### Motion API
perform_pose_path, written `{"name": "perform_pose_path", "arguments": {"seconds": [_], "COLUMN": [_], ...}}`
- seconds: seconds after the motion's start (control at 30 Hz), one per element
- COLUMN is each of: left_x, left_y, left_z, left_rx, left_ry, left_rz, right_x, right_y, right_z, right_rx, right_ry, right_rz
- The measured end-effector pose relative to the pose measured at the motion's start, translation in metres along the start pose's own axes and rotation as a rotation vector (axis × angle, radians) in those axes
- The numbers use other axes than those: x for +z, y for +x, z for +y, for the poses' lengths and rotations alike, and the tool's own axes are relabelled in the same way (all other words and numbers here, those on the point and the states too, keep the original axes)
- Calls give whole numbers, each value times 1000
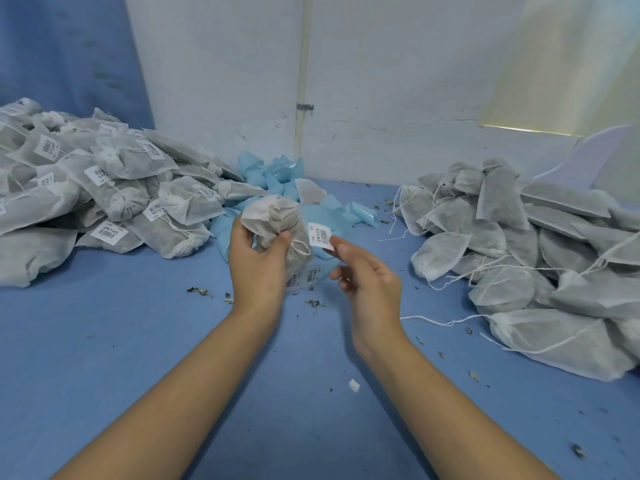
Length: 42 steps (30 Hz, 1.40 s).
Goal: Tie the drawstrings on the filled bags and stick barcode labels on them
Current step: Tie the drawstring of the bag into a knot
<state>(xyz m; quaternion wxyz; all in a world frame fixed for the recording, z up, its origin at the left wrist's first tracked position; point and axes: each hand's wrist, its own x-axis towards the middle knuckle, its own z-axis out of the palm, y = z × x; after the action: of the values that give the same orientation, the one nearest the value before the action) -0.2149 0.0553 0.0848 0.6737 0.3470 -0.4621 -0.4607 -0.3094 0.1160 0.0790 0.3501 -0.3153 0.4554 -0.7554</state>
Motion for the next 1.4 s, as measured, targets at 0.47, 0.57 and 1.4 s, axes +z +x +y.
{"name": "perform_pose_path", "arguments": {"seconds": [0.47,0.57,1.4], "left_x": [2,-1,-9], "left_y": [2,4,7], "left_z": [1,2,-12], "left_rx": [55,29,-518], "left_ry": [-59,-70,-155], "left_rz": [-18,-53,-578], "right_x": [1,-3,-15], "right_y": [-4,-3,15], "right_z": [13,14,6], "right_rx": [-63,-121,170], "right_ry": [-349,-438,135], "right_rz": [-177,-209,-51]}}
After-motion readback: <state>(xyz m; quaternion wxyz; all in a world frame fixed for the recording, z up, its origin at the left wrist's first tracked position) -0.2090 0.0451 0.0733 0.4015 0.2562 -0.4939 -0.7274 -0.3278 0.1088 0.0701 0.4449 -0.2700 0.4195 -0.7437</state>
